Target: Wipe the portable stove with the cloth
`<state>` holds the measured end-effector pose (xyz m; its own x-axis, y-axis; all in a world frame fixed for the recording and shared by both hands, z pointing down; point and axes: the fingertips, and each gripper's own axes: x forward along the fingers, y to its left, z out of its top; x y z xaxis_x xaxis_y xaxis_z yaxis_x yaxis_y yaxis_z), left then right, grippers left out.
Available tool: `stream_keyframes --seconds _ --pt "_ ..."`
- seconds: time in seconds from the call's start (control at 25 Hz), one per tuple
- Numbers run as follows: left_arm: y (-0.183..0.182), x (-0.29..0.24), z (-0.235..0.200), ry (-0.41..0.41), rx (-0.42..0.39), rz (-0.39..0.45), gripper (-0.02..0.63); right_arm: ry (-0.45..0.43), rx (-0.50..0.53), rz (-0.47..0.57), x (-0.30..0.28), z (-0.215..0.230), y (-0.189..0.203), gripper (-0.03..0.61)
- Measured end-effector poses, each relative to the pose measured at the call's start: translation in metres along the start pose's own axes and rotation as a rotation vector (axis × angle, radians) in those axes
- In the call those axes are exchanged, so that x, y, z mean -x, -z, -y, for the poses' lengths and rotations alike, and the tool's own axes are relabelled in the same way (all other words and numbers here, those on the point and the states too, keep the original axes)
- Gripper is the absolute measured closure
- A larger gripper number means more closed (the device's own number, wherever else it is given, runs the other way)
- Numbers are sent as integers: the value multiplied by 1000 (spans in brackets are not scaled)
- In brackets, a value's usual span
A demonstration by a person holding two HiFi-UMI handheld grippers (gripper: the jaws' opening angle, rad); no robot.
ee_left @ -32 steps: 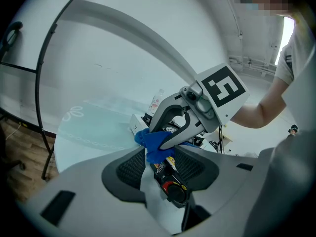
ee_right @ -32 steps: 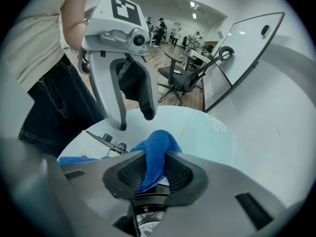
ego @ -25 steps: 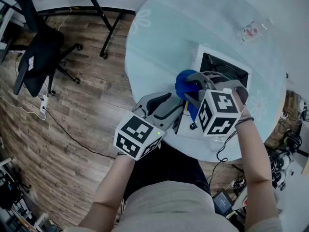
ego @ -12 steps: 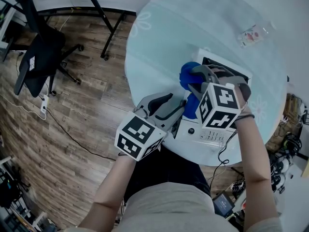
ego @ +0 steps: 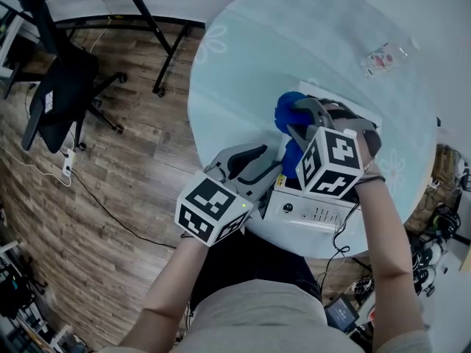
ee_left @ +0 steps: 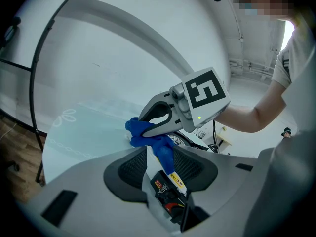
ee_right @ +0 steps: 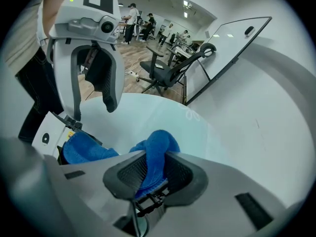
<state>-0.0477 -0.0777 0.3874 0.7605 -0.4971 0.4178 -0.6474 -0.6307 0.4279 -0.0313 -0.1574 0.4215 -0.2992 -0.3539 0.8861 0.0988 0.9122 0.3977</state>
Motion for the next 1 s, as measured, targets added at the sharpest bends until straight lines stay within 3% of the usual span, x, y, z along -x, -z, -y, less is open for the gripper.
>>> stream_keyframes --seconds 0.68,1.0 --pt "-13 -10 -16 -20 19 20 518 34 -51 -43 -9 32 17 470" --pt "-16 -15 -22 -23 28 19 526 47 -73 -60 -12 42 22 469"
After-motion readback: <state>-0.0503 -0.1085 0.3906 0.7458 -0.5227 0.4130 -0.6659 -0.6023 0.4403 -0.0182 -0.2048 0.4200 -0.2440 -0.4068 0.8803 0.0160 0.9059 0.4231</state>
